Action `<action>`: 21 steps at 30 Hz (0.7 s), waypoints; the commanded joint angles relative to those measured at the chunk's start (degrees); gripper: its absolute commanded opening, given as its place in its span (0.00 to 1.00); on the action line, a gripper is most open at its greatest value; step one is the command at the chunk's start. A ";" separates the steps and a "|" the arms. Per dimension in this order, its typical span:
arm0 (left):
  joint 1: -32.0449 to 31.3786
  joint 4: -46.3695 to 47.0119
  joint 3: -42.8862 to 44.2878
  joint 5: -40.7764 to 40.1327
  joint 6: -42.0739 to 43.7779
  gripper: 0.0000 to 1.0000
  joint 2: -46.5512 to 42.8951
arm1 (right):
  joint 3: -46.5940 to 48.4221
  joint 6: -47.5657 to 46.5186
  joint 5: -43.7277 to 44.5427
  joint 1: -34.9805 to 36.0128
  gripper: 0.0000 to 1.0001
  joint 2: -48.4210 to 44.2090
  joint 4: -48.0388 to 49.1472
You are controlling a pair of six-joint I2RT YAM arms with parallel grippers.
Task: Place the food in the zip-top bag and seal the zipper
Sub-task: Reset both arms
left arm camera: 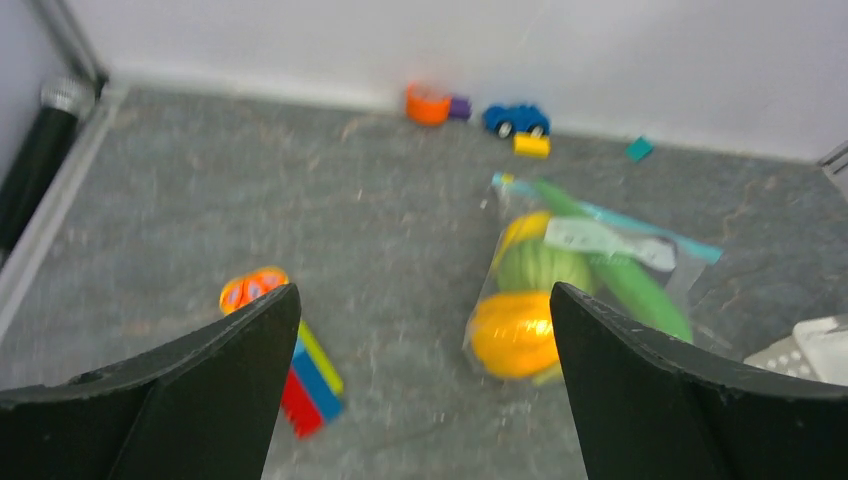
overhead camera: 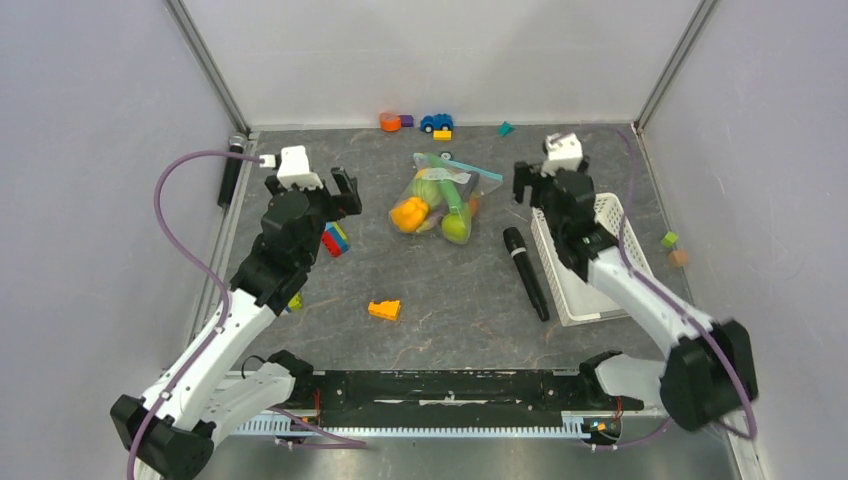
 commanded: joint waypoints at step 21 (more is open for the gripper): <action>0.24 -14.24 -10.35 -2.89 -12.02 1.00 -8.78 | -42.34 10.50 26.18 -0.20 0.98 -50.85 -5.02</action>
